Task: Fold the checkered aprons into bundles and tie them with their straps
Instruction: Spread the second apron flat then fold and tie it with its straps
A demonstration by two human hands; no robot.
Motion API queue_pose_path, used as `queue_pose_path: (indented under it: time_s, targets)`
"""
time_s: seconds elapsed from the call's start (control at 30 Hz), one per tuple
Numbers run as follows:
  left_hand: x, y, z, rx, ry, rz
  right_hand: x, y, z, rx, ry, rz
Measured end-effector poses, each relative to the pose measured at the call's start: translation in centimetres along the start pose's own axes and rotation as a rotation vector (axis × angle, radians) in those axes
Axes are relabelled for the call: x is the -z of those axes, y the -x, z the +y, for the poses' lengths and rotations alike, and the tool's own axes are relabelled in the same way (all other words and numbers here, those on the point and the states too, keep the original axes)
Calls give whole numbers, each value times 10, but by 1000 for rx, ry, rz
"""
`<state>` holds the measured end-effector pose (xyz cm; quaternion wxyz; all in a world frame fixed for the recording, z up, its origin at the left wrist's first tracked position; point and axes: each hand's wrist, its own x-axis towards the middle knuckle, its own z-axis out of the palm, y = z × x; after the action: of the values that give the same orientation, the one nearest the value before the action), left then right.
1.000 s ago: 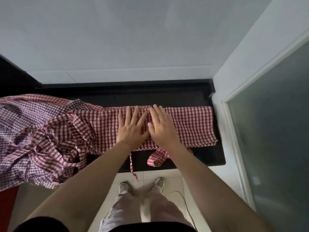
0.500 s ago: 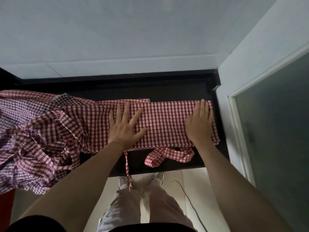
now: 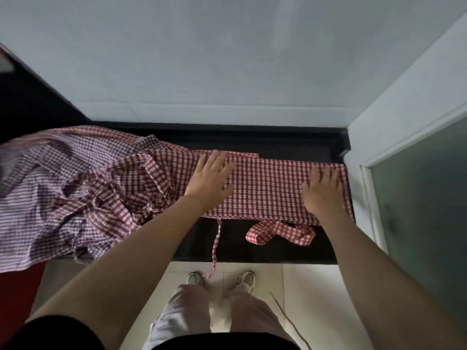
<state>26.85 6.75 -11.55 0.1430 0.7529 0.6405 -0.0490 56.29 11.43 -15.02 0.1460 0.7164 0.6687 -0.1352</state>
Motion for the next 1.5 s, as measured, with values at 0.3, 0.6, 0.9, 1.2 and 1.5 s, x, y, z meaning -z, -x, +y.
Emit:
queue_pose_path:
  time_s: [0.3,0.6,0.9,1.2,1.5]
  targets:
    - [54,78,-111,567,134,473,30,77,-205,460,-174,76]
    - [46,121,-273,546,246,-312,23,68,-284,218,-183,-262]
    - [70,90,-302,223,230,40,89,66,-385,428,-73,-154]
    - [73,29,-282,1,149,-320,74,69,-366,307,-177,-179]
    - [57,25,-274,120,234,-292,82,59,-363,304,-37,-239]
